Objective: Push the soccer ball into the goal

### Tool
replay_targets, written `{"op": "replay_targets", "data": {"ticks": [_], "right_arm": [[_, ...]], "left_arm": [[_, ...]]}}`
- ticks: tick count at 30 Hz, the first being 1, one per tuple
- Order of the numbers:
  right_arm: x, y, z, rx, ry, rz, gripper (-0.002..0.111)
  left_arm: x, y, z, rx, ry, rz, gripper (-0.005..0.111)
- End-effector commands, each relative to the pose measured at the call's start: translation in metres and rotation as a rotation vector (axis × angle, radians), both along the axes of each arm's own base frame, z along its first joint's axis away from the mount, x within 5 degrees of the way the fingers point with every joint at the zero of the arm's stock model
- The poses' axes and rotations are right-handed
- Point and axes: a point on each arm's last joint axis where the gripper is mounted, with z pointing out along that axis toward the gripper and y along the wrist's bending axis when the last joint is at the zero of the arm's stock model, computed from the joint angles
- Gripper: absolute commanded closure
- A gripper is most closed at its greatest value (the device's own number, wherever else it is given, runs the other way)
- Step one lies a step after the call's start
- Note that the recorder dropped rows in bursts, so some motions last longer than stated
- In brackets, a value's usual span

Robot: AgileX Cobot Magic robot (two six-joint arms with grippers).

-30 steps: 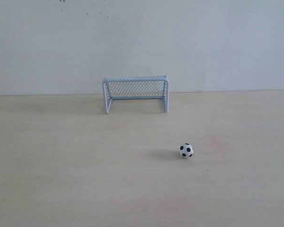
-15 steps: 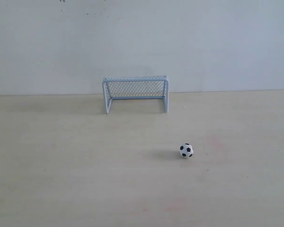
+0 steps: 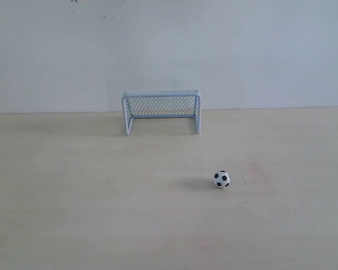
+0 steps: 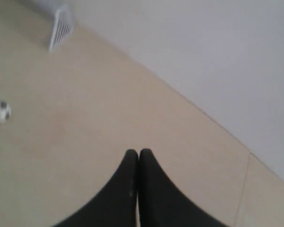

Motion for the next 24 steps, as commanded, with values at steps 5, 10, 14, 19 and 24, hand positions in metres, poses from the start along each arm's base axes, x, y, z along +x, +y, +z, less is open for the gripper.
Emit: {"op": "replay_targets", "data": {"ticks": [5,10,14,19,24], "right_arm": [[0.049,0.020,-0.094,-0.303,0.384,0.640,0.108],[0.076,0.026,-0.146,-0.425,0.504,0.756,0.108],[0.094,0.046,-0.163,-0.495,0.560,0.842,0.108],[0.114,0.079,-0.174,-0.516,0.571,0.925,0.108],[0.126,0.102,-0.200,-0.527,0.600,0.995,0.108]], "left_arm": [[0.000,0.000,-0.001,0.003,-0.002,0.001,0.102],[0.000,0.000,-0.001,0.003,-0.002,0.001,0.102],[0.000,0.000,-0.001,0.003,-0.002,0.001,0.102],[0.000,0.000,-0.001,0.003,-0.002,0.001,0.102],[0.000,0.000,-0.001,0.003,-0.002,0.001,0.102]]}}
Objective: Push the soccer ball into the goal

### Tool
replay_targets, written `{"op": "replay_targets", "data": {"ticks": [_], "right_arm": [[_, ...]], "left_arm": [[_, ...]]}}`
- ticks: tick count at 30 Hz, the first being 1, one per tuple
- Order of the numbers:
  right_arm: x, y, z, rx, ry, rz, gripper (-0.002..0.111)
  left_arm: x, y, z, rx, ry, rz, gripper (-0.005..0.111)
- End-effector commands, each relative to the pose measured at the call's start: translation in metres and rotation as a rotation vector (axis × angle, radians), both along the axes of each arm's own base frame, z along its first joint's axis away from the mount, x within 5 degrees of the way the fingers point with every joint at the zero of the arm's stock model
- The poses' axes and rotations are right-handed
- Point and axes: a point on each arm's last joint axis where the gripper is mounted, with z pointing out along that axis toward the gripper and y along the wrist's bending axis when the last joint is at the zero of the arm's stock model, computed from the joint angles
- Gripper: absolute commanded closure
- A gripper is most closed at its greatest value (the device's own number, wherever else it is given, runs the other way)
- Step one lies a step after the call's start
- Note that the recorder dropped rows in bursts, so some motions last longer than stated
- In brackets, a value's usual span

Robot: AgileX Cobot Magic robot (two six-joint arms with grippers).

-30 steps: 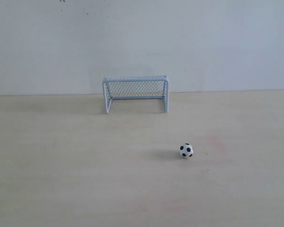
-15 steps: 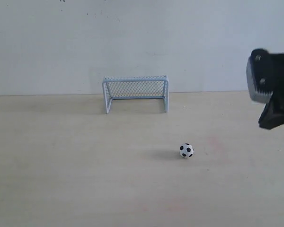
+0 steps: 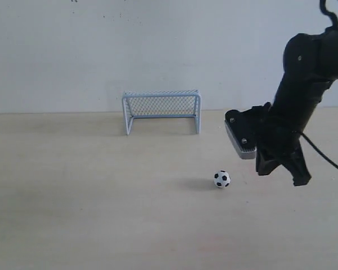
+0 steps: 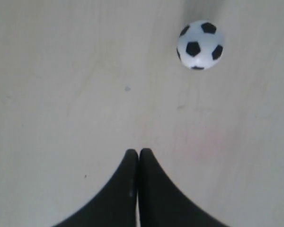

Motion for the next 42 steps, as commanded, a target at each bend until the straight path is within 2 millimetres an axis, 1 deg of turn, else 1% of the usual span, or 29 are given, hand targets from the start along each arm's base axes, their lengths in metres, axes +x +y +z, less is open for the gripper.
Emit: {"op": "replay_targets", "data": {"ticks": [1,5,8,11,14,24,27,29,31,32,33,34,35,36,38,39,40,41,42], "right_arm": [[0.007,0.017,-0.024,-0.022,0.053,0.065,0.108],[0.009,0.020,-0.044,-0.033,0.094,0.076,0.108],[0.010,0.022,-0.052,-0.018,0.105,0.065,0.108],[0.012,0.028,-0.053,0.036,0.088,0.051,0.108],[0.012,0.032,-0.052,0.063,0.076,0.077,0.108],[0.014,0.032,-0.053,0.034,0.049,0.115,0.108],[0.018,0.036,-0.057,0.039,0.006,0.139,0.108],[0.025,0.044,-0.062,0.042,-0.059,0.194,0.108],[0.043,0.060,-0.053,0.073,-0.247,0.255,0.108],[0.054,0.072,-0.041,0.095,-0.398,0.273,0.108],[0.063,0.081,-0.018,0.141,-0.550,0.232,0.108],[0.066,0.089,0.006,0.201,-0.666,0.177,0.108],[0.064,0.094,0.031,0.268,-0.763,0.122,0.108],[0.061,0.095,0.048,0.313,-0.819,0.084,0.108],[0.055,0.092,0.065,0.345,-0.842,0.054,0.108],[0.054,0.086,0.070,0.349,-0.818,0.035,0.108],[0.052,0.082,0.071,0.348,-0.785,0.021,0.108],[0.049,0.072,0.067,0.326,-0.678,0.008,0.108],[0.047,0.067,0.062,0.311,-0.614,0.002,0.108]], "left_arm": [[0.000,0.000,-0.001,0.003,-0.002,0.001,0.102],[0.000,0.000,-0.001,0.003,-0.002,0.001,0.102],[0.000,0.000,-0.001,0.003,-0.002,0.001,0.102],[0.000,0.000,-0.001,0.003,-0.002,0.001,0.102],[0.000,0.000,-0.001,0.003,-0.002,0.001,0.102],[0.000,0.000,-0.001,0.003,-0.002,0.001,0.102],[0.000,0.000,-0.001,0.003,-0.002,0.001,0.102],[0.000,0.000,-0.001,0.003,-0.002,0.001,0.102],[0.000,0.000,-0.001,0.003,-0.002,0.001,0.102],[0.000,0.000,-0.001,0.003,-0.002,0.001,0.102],[0.000,0.000,-0.001,0.003,-0.002,0.001,0.102],[0.000,0.000,-0.001,0.003,-0.002,0.001,0.102],[0.000,0.000,-0.001,0.003,-0.002,0.001,0.102],[0.000,0.000,-0.001,0.003,-0.002,0.001,0.102],[0.000,0.000,-0.001,0.003,-0.002,0.001,0.102],[0.000,0.000,-0.001,0.003,-0.002,0.001,0.102],[0.000,0.000,-0.001,0.003,-0.002,0.001,0.102],[0.000,0.000,-0.001,0.003,-0.002,0.001,0.102],[0.000,0.000,-0.001,0.003,-0.002,0.001,0.102]]}}
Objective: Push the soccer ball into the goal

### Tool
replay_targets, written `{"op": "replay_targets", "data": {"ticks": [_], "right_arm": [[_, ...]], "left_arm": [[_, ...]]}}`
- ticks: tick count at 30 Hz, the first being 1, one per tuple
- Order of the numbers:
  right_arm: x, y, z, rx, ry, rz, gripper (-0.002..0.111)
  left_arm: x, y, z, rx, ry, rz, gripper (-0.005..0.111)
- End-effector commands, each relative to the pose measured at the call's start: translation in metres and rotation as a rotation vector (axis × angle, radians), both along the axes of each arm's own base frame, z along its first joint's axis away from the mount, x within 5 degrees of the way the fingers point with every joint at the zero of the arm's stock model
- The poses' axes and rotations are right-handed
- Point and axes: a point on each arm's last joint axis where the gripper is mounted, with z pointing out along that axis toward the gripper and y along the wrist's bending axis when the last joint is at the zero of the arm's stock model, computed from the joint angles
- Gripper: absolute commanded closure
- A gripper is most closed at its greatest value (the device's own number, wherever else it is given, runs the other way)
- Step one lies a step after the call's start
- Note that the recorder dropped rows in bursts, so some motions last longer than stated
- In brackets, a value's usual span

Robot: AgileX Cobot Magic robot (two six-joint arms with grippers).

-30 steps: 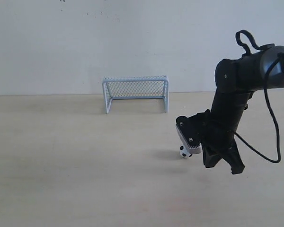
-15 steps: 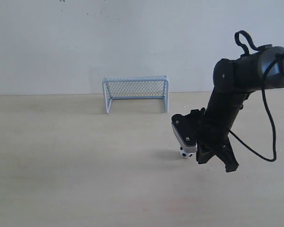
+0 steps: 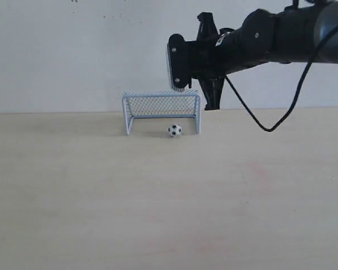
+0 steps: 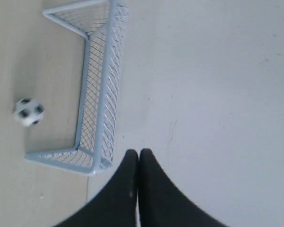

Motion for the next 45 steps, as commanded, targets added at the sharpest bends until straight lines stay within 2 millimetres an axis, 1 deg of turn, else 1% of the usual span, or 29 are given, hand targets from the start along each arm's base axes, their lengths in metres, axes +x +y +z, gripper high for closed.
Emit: {"op": "replay_targets", "data": {"ticks": [1,2,3,4,5,6,7,8,9,10,11,13,14,15,16,17,20,35,38,39,42,45], "right_arm": [[-0.011,-0.027,-0.020,-0.062,0.320,-0.019,0.108],[-0.012,-0.031,-0.023,-0.074,0.370,-0.028,0.108],[-0.020,-0.035,-0.028,-0.080,0.491,-0.074,0.108],[-0.023,-0.038,-0.029,-0.092,0.532,-0.100,0.108],[-0.033,-0.044,-0.030,-0.126,0.652,-0.155,0.108],[-0.039,-0.046,-0.031,-0.144,0.724,-0.179,0.108],[-0.053,-0.052,-0.033,-0.192,0.879,-0.227,0.108],[-0.062,-0.054,-0.034,-0.226,0.979,-0.247,0.108],[-0.064,-0.053,-0.037,-0.188,1.010,-0.288,0.108],[-0.070,-0.054,-0.036,-0.124,1.051,-0.380,0.108],[-0.077,-0.055,-0.042,-0.112,1.090,-0.404,0.108],[-0.099,-0.063,-0.062,-0.157,1.179,-0.420,0.108],[-0.106,-0.065,-0.068,-0.172,1.204,-0.425,0.108],[-0.120,-0.070,-0.081,-0.194,1.263,-0.448,0.108],[-0.125,-0.072,-0.085,-0.196,1.287,-0.473,0.108],[-0.136,-0.076,-0.094,-0.195,1.339,-0.552,0.108],[-0.145,-0.079,-0.102,-0.208,1.376,-0.587,0.108],[-0.145,-0.079,-0.101,-0.219,1.367,-0.582,0.108],[-0.147,-0.081,-0.089,-0.206,1.326,-0.574,0.108],[-0.148,-0.082,-0.082,-0.192,1.308,-0.570,0.108],[-0.155,-0.084,-0.054,-0.134,1.225,-0.550,0.108],[-0.163,-0.088,-0.021,-0.040,1.092,-0.525,0.108]], "left_arm": [[0.000,0.000,-0.001,0.003,-0.002,0.001,0.102],[0.000,0.000,-0.001,0.003,-0.002,0.001,0.102],[0.000,0.000,-0.001,0.003,-0.002,0.001,0.102],[0.000,0.000,-0.001,0.003,-0.002,0.001,0.102],[0.000,0.000,-0.001,0.003,-0.002,0.001,0.102],[0.000,0.000,-0.001,0.003,-0.002,0.001,0.102],[0.000,0.000,-0.001,0.003,-0.002,0.001,0.102],[0.000,0.000,-0.001,0.003,-0.002,0.001,0.102],[0.000,0.000,-0.001,0.003,-0.002,0.001,0.102],[0.000,0.000,-0.001,0.003,-0.002,0.001,0.102],[0.000,0.000,-0.001,0.003,-0.002,0.001,0.102],[0.000,0.000,-0.001,0.003,-0.002,0.001,0.102],[0.000,0.000,-0.001,0.003,-0.002,0.001,0.102],[0.000,0.000,-0.001,0.003,-0.002,0.001,0.102],[0.000,0.000,-0.001,0.003,-0.002,0.001,0.102],[0.000,0.000,-0.001,0.003,-0.002,0.001,0.102],[0.000,0.000,-0.001,0.003,-0.002,0.001,0.102],[0.000,0.000,-0.001,0.003,-0.002,0.001,0.102],[0.000,0.000,-0.001,0.003,-0.002,0.001,0.102],[0.000,0.000,-0.001,0.003,-0.002,0.001,0.102],[0.000,0.000,-0.001,0.003,-0.002,0.001,0.102],[0.000,0.000,-0.001,0.003,-0.002,0.001,0.102]]}}
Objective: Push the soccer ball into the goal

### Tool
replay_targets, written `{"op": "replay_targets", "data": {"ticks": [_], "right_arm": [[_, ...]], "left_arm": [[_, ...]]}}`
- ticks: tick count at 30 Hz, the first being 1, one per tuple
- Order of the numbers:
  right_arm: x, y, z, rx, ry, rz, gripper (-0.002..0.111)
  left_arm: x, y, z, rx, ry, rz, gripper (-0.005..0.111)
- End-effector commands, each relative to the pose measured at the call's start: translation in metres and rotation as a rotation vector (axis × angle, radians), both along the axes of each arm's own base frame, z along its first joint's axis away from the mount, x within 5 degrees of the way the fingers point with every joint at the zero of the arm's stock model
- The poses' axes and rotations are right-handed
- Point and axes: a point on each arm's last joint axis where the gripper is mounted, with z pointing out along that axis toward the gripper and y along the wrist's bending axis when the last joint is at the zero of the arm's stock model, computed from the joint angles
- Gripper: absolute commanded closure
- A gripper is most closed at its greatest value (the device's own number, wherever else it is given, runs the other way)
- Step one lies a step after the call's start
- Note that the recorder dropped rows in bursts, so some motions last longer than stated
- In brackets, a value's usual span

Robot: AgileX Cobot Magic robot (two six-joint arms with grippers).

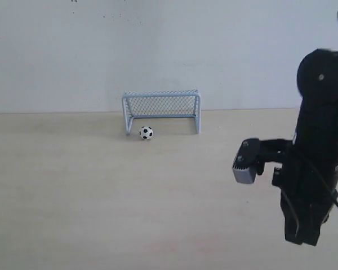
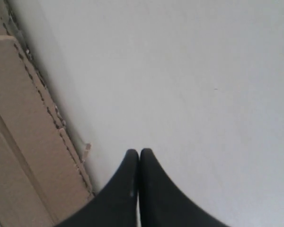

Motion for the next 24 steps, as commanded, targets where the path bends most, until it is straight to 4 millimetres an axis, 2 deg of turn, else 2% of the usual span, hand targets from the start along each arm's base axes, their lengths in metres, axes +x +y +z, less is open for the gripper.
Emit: {"op": "replay_targets", "data": {"ticks": [1,4,8,11,14,19,22,24], "right_arm": [[-0.016,-0.007,0.053,0.077,-0.219,-0.031,0.108],[-0.032,-0.010,0.095,0.204,-0.412,-0.166,0.108],[-0.065,-0.023,0.152,0.530,-0.773,-0.486,0.108],[-0.101,-0.041,0.175,0.797,-1.005,-0.660,0.108],[-0.140,-0.060,0.180,0.981,-1.189,-0.722,0.108],[-0.210,-0.090,0.157,1.098,-1.393,-0.696,0.108],[-0.234,-0.101,0.137,1.100,-1.503,-0.710,0.108],[-0.243,-0.105,0.124,1.085,-1.556,-0.727,0.108]], "left_arm": [[0.000,0.000,-0.001,0.003,-0.002,0.001,0.102],[0.000,0.000,-0.001,0.003,-0.002,0.001,0.102],[0.000,0.000,-0.001,0.003,-0.002,0.001,0.102],[0.000,0.000,-0.001,0.003,-0.002,0.001,0.102],[0.000,0.000,-0.001,0.003,-0.002,0.001,0.102],[0.000,0.000,-0.001,0.003,-0.002,0.001,0.102],[0.000,0.000,-0.001,0.003,-0.002,0.001,0.102],[0.000,0.000,-0.001,0.003,-0.002,0.001,0.102]]}}
